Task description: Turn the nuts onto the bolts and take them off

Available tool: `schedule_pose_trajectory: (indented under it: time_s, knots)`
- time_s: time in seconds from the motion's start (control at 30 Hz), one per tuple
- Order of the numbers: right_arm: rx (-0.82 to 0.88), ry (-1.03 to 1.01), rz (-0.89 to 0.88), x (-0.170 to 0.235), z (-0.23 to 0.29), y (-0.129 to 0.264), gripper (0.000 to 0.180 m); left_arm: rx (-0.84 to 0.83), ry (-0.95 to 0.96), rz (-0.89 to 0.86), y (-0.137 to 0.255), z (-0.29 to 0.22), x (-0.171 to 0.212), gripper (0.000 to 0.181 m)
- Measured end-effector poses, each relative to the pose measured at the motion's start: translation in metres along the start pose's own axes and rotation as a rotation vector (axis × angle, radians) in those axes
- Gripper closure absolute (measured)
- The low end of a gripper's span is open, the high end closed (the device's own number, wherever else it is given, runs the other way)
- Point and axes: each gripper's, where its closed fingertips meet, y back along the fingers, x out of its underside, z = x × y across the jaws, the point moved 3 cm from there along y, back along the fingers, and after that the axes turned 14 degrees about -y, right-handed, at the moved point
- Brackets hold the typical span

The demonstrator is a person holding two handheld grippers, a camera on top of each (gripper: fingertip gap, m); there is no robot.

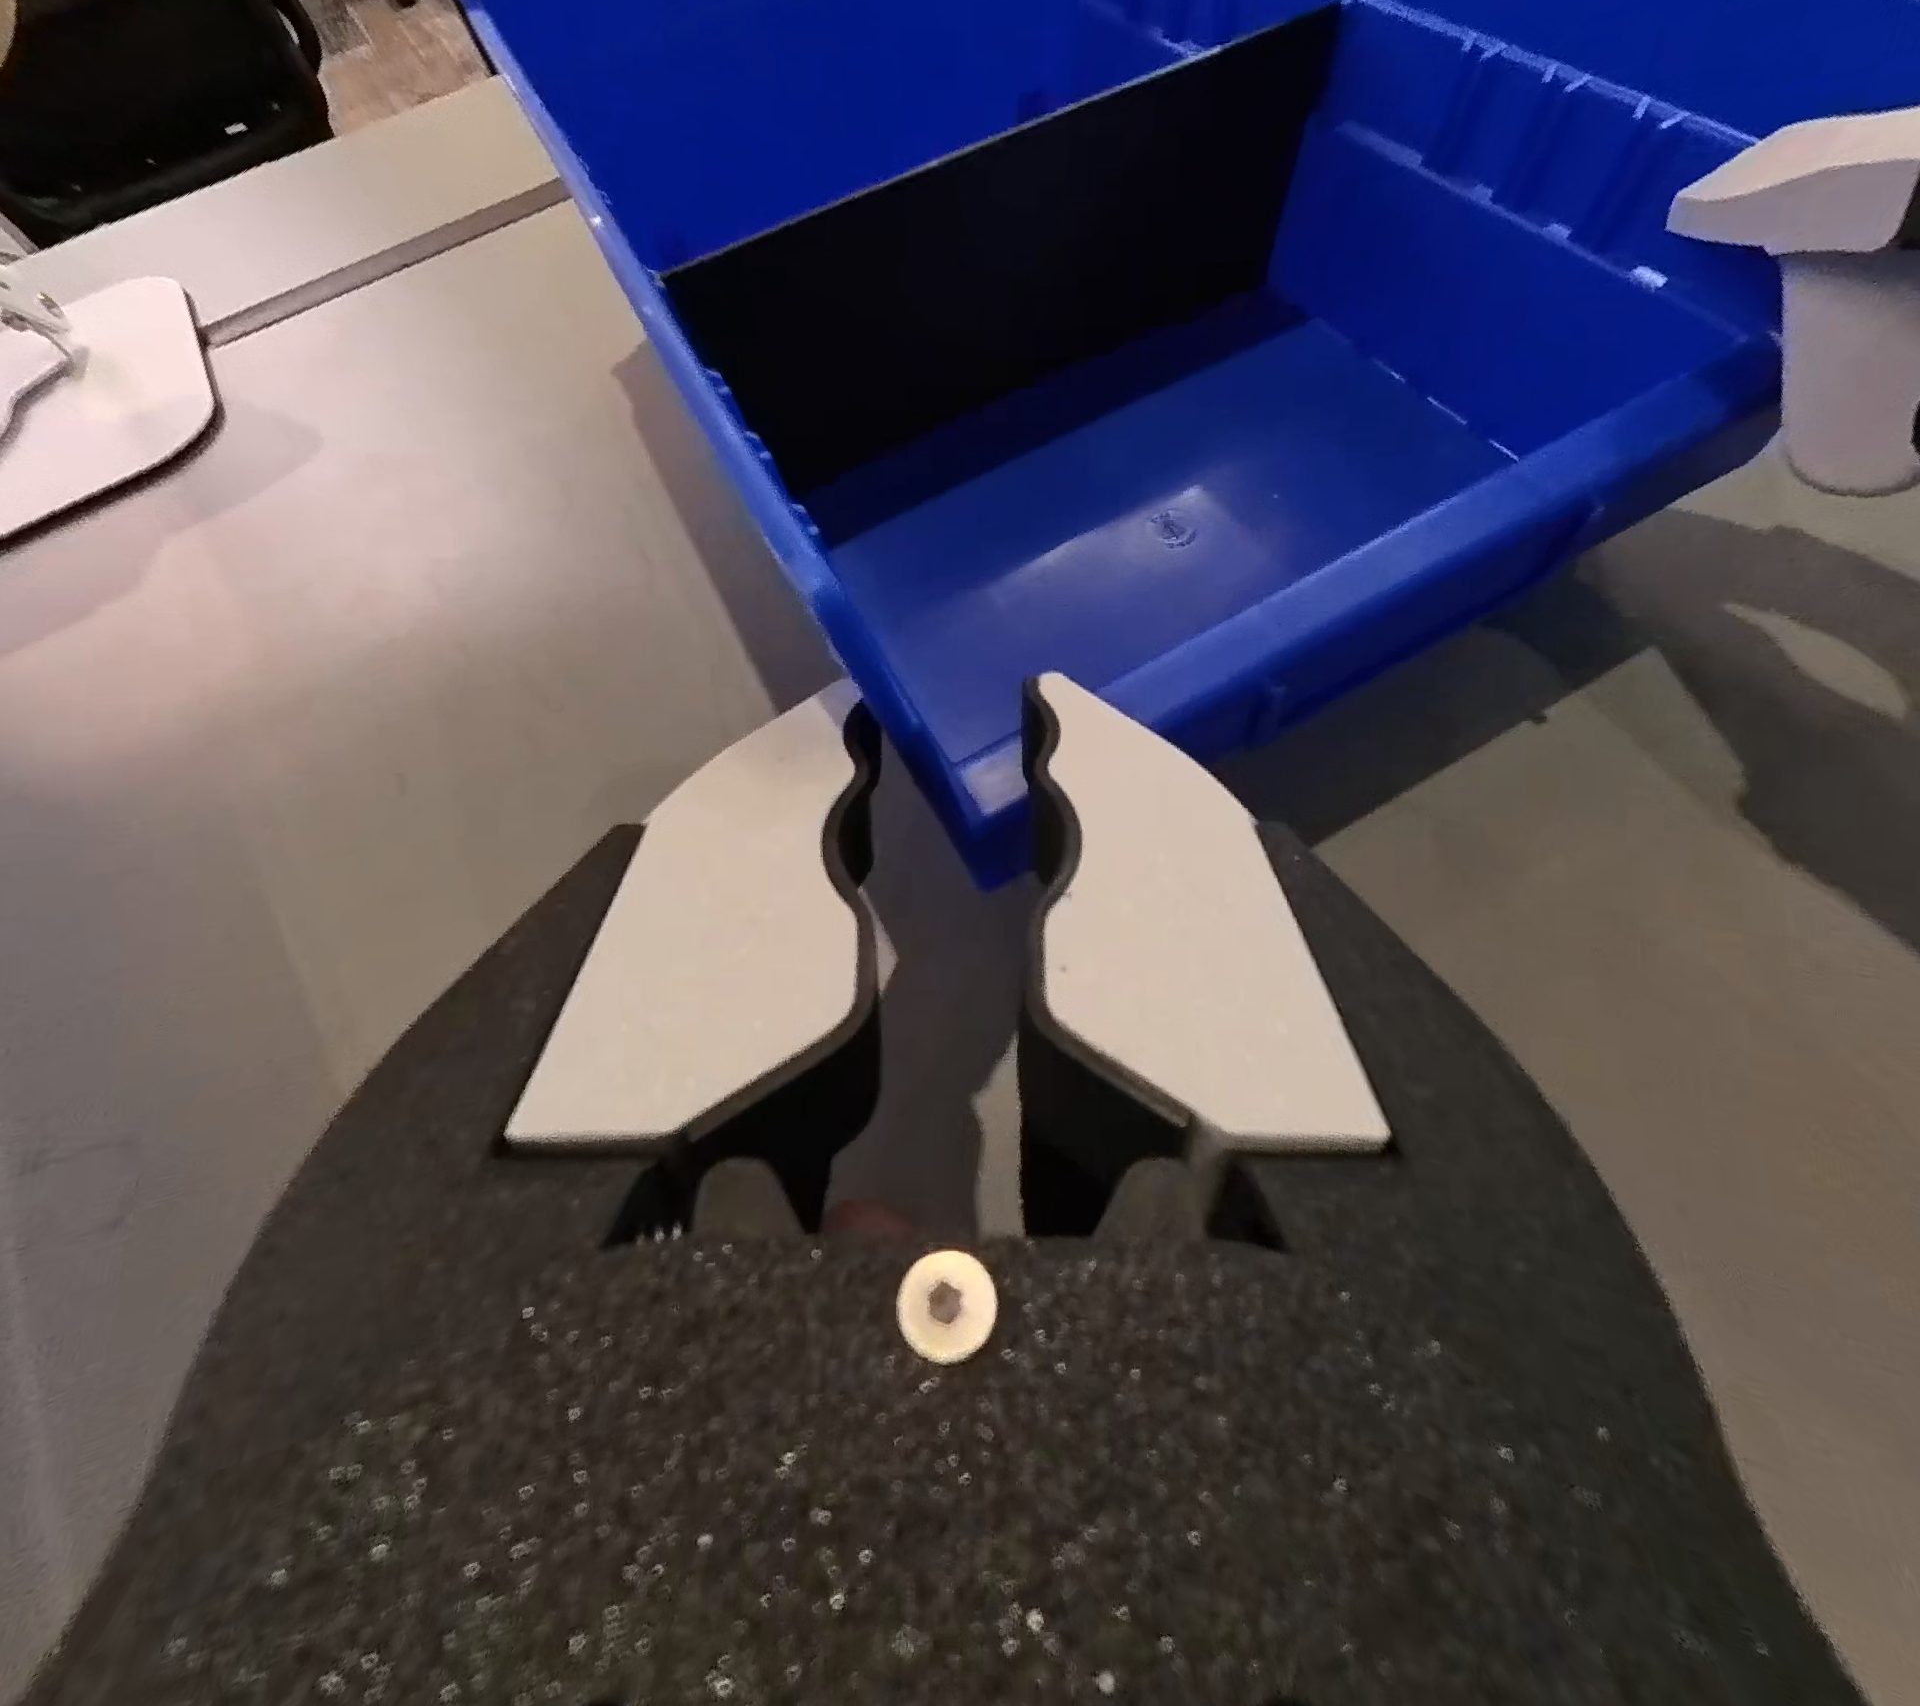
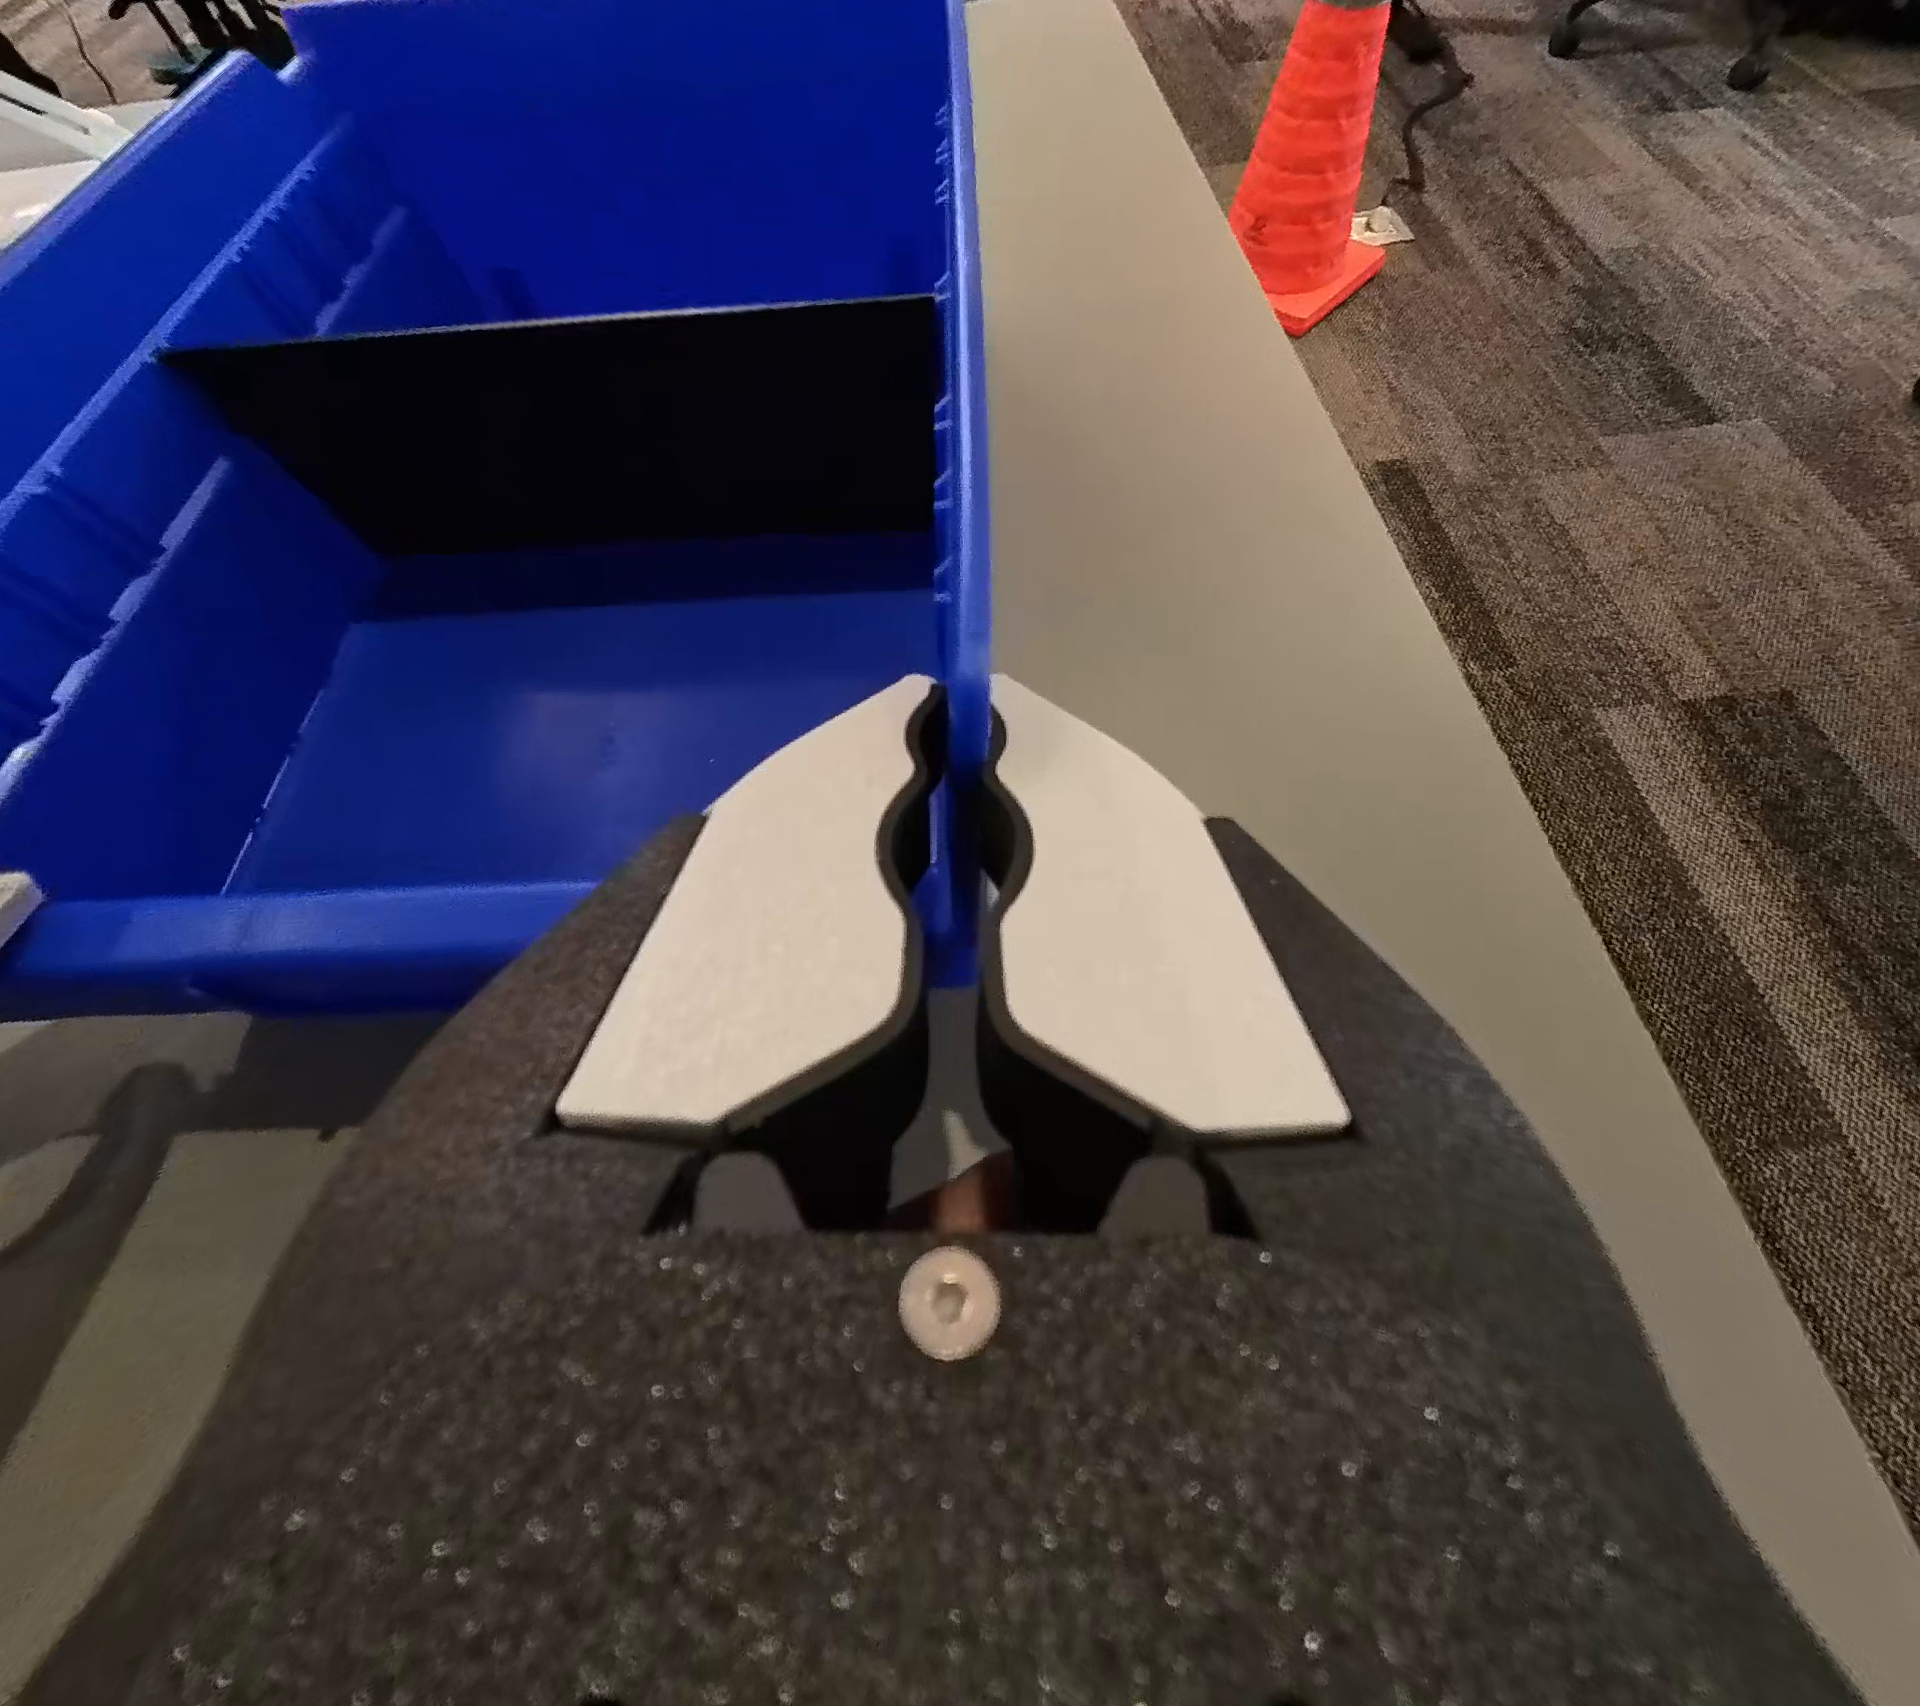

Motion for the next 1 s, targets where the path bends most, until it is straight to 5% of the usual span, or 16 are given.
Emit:
schedule_pose_trajectory:
  time_s: [0.17, 0.3, 0.5, 0.67, 0.93, 1.0]
  knots:
    - [-0.024, 0.016, -0.051, -0.009, 0.003, 0.006, 0.162, 0.075, -0.005, 0.017, 0.01, 0.0, 0.002, 0.143]
    - [0.017, 0.064, -0.271, -0.034, 0.028, 0.065, 0.15, 0.115, -0.049, -0.058, 0.068, 0.021, 0.015, 0.129]
    - [-0.347, 0.054, -0.304, 0.026, 0.189, 0.126, 0.152, -0.082, -0.044, -0.083, 0.172, 0.137, 0.089, 0.123]
    - [-0.423, 0.202, -0.092, 0.111, 0.313, 0.093, 0.149, -0.402, 0.152, 0.009, 0.226, 0.259, 0.18, 0.125]
    - [-0.315, 0.138, 0.05, 0.137, 0.391, 0.012, 0.148, -0.309, 0.337, 0.1, 0.184, 0.304, 0.219, 0.118]
    - [-0.252, 0.133, 0.025, 0.135, 0.398, 0.001, 0.176, -0.305, 0.356, 0.096, 0.182, 0.309, 0.216, 0.161]
